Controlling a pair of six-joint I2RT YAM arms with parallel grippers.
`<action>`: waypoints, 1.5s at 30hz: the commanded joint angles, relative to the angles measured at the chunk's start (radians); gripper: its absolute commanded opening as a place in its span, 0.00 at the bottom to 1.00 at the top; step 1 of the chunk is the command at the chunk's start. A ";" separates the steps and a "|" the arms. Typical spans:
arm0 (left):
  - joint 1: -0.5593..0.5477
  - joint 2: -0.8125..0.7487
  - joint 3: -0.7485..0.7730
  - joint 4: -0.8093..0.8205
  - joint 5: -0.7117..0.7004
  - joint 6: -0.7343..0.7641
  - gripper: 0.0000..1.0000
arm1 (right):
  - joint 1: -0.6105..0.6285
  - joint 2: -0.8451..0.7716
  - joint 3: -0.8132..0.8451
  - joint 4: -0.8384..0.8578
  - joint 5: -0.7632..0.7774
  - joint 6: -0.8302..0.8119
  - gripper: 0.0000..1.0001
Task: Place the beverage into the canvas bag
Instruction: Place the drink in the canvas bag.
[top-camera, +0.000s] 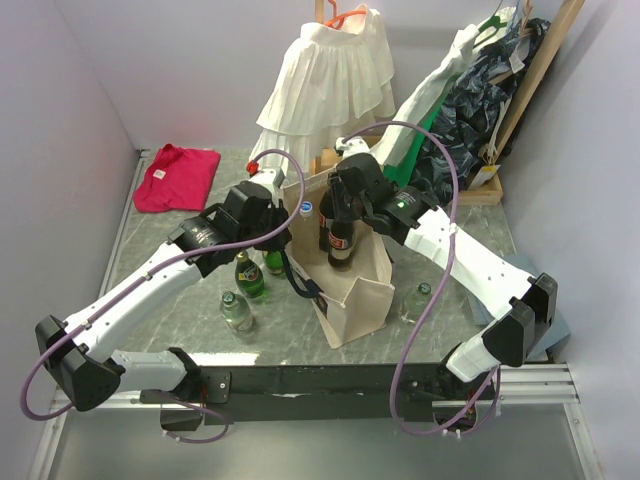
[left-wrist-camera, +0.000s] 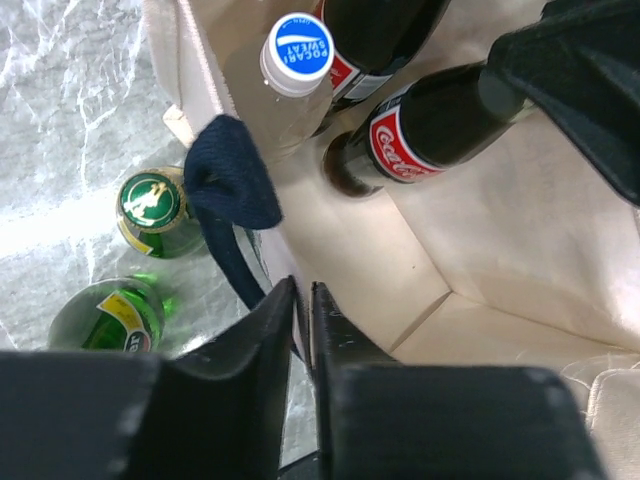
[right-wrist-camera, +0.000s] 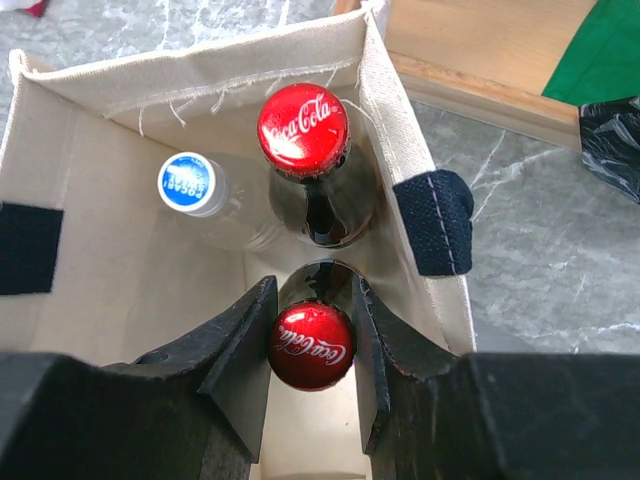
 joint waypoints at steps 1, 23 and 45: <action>-0.002 -0.007 0.010 -0.017 -0.013 0.001 0.13 | 0.006 -0.038 0.009 0.164 0.039 0.001 0.00; -0.002 0.013 0.033 -0.020 -0.019 0.014 0.01 | 0.006 -0.054 -0.092 0.198 0.088 -0.016 0.00; -0.002 0.005 0.024 -0.026 -0.030 0.006 0.02 | 0.005 0.012 -0.067 0.132 0.180 0.016 0.00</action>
